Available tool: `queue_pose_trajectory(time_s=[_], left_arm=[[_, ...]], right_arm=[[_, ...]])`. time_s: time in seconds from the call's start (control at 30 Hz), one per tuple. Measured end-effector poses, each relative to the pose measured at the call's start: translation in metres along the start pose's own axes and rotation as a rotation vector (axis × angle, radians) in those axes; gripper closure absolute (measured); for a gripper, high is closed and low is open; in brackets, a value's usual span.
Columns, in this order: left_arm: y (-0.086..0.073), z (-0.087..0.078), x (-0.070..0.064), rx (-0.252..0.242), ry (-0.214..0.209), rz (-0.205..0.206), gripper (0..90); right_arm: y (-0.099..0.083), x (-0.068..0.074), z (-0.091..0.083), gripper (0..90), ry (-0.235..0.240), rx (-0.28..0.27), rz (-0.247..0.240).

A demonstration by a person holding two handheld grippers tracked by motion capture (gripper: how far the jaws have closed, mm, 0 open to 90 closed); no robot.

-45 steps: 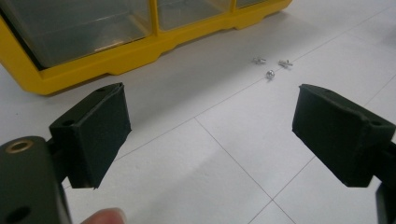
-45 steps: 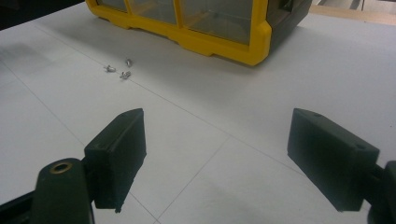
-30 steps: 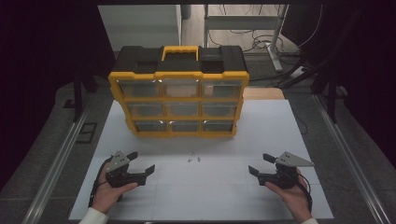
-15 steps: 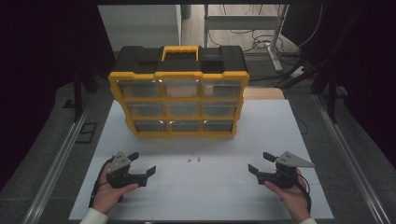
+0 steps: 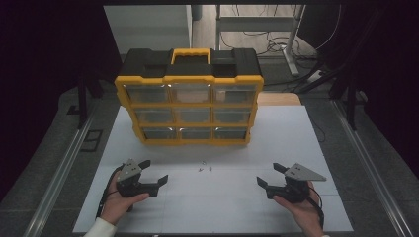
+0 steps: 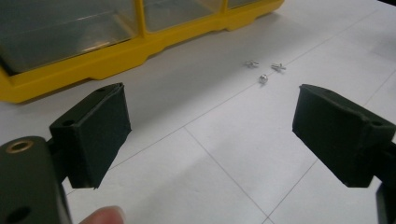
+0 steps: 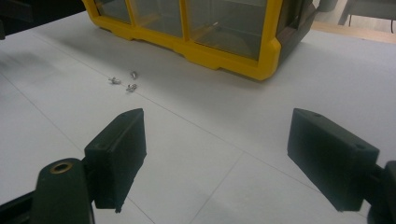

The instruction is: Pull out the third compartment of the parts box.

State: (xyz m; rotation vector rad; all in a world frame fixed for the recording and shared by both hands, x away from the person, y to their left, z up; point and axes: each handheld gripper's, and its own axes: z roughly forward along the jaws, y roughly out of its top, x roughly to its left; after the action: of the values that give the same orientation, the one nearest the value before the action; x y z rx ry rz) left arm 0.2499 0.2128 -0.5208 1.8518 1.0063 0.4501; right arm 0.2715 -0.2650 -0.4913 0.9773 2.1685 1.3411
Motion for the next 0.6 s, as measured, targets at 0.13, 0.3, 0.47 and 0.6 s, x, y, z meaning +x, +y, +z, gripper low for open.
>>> queue_pose_trajectory(time_s=[0.13,0.3,0.47,0.6], left_arm=[[0.0,0.002,-0.004,0.013,-0.012,0.017,11.4],[0.0,0.0,-0.006,0.019,-0.011,0.022,11.0],[-0.001,0.002,-0.006,0.029,-0.006,0.018,10.9],[-0.001,0.004,-0.005,0.033,-0.011,0.009,10.8]], right_arm=[[0.001,0.004,0.002,20.4,0.007,-0.004,0.009],[0.002,0.008,0.007,20.4,0.006,-0.013,0.027],[0.005,0.015,0.012,20.4,0.011,-0.013,0.02],[0.005,0.019,0.015,20.5,0.011,-0.012,0.02]])
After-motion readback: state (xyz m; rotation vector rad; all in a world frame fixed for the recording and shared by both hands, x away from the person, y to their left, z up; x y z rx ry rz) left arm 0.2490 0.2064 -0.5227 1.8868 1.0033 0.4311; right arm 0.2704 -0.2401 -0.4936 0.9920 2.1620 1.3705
